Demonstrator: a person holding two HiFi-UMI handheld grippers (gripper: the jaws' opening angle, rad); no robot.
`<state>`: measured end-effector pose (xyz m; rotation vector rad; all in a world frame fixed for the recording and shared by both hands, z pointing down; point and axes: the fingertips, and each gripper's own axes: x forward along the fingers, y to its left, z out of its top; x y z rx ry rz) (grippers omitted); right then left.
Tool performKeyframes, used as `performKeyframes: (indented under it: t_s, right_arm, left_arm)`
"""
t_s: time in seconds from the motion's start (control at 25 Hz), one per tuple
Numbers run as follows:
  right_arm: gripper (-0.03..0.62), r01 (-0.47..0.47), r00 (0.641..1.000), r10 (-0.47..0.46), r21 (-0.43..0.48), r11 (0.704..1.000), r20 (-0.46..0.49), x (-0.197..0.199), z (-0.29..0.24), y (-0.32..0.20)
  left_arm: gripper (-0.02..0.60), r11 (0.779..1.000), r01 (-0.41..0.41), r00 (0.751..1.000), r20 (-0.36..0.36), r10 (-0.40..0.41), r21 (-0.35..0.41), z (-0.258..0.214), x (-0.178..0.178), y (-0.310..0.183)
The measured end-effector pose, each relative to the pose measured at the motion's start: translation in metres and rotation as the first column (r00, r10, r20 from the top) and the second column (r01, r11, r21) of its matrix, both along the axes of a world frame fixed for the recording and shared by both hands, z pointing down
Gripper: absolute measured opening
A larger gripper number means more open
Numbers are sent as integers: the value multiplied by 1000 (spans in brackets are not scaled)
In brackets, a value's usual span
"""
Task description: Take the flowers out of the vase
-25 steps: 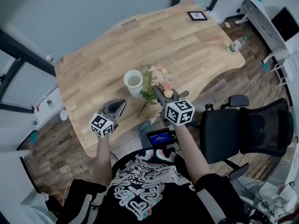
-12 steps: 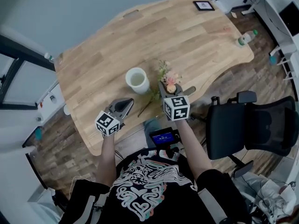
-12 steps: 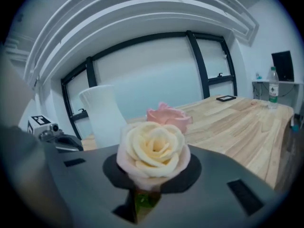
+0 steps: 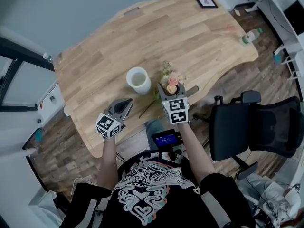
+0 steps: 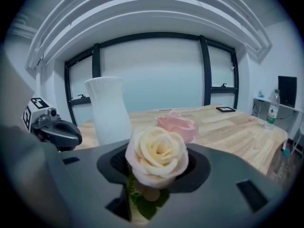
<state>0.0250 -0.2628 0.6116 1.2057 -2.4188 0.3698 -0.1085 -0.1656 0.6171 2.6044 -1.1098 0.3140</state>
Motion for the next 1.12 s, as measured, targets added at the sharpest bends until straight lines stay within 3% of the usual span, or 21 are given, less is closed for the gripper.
performKeyframes:
  t_s: [0.16, 0.2, 0.24, 0.44, 0.56, 0.64, 0.76, 0.92, 1.04, 1.12]
  right_arm:
    - [177, 51, 999, -51, -39, 998, -12, -5, -5, 7]
    - [277, 67, 998, -68, -57, 996, -13, -8, -3, 7]
    - [304, 77, 997, -78, -68, 995, -18, -9, -2, 6]
    - [304, 43, 997, -48, -90, 995, -55, -5, 4, -2]
    - [304, 97, 993, -104, -128, 987, -47, -15, 3, 1]
    - [304, 154, 975, -175, -154, 976, -135, -19, 9, 4]
    - [305, 211, 909, -273, -218, 953, -314, -9, 23, 12]
    - [305, 162, 961, -216, -280, 946, -173, -5, 11, 7]
    - [305, 170, 964, -220, -289, 942, -148, -10, 14, 5]
    - [304, 176, 968, -220, -297, 939, -122, -15, 14, 3]
  left_arm:
    - [3, 1000, -6, 1000, -9, 6, 8, -4, 2, 1]
    - [3, 1000, -8, 1000, -13, 8, 8, -5, 3, 2]
    - [3, 1000, -10, 1000, -16, 10, 8, -5, 5, 2]
    - [3, 1000, -28, 999, -21, 28, 8, -6, 18, 5]
    - [3, 999, -32, 999, -22, 32, 6, -6, 21, 6]
    - [3, 999, -33, 999, -11, 33, -1, -4, 21, 7]
    - [3, 998, -70, 997, 26, 70, -1, -2, 31, 11]
    - [3, 986, -163, 987, 20, 162, 33, -13, 75, 21]
    - [3, 976, -197, 980, 34, 194, 98, -17, 119, 20]
    - [3, 970, -201, 979, -4, 204, 139, -18, 139, 13]
